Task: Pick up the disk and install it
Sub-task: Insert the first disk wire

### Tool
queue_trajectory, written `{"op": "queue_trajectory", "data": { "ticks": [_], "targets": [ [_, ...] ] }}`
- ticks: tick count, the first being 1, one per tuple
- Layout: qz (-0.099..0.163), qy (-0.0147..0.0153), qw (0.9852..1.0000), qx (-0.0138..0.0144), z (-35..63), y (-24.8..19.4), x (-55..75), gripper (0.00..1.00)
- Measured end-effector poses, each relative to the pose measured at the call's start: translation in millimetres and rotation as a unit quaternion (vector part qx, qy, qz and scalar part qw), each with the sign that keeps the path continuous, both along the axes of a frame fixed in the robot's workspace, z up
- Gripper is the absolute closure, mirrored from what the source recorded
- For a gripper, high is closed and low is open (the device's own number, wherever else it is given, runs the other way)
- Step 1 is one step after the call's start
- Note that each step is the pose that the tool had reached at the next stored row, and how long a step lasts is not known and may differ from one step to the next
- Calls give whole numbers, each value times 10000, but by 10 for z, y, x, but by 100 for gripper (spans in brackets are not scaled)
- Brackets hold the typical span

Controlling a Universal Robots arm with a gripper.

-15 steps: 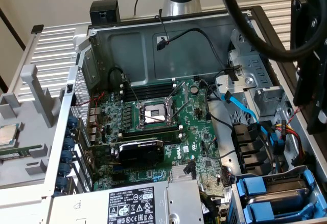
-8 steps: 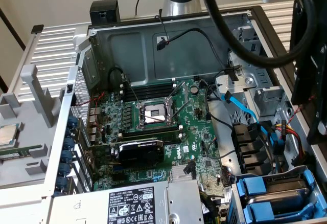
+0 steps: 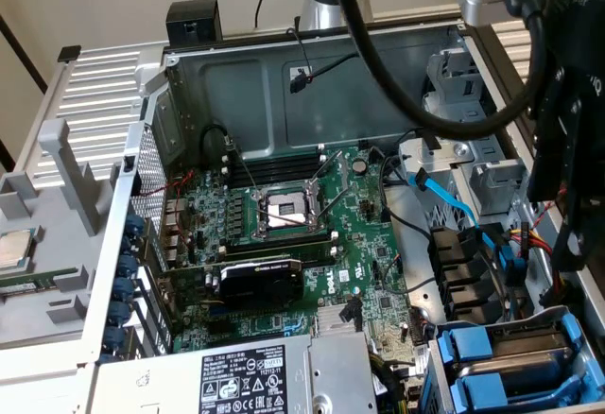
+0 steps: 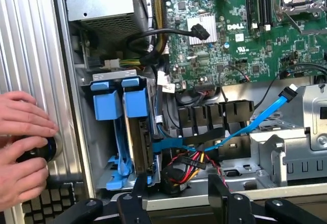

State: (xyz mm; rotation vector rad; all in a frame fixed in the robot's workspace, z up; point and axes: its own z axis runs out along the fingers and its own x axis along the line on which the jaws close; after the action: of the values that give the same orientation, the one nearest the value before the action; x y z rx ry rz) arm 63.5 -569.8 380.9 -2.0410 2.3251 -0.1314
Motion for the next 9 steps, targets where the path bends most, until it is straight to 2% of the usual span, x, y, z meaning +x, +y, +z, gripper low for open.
{"op": "queue_trajectory", "data": {
  "ticks": [2,9],
  "targets": [
    [-21,0,10000,0,-36,26,-3,41],
    [-243,0,9997,0,-163,57,-9,41]
  ]
}}
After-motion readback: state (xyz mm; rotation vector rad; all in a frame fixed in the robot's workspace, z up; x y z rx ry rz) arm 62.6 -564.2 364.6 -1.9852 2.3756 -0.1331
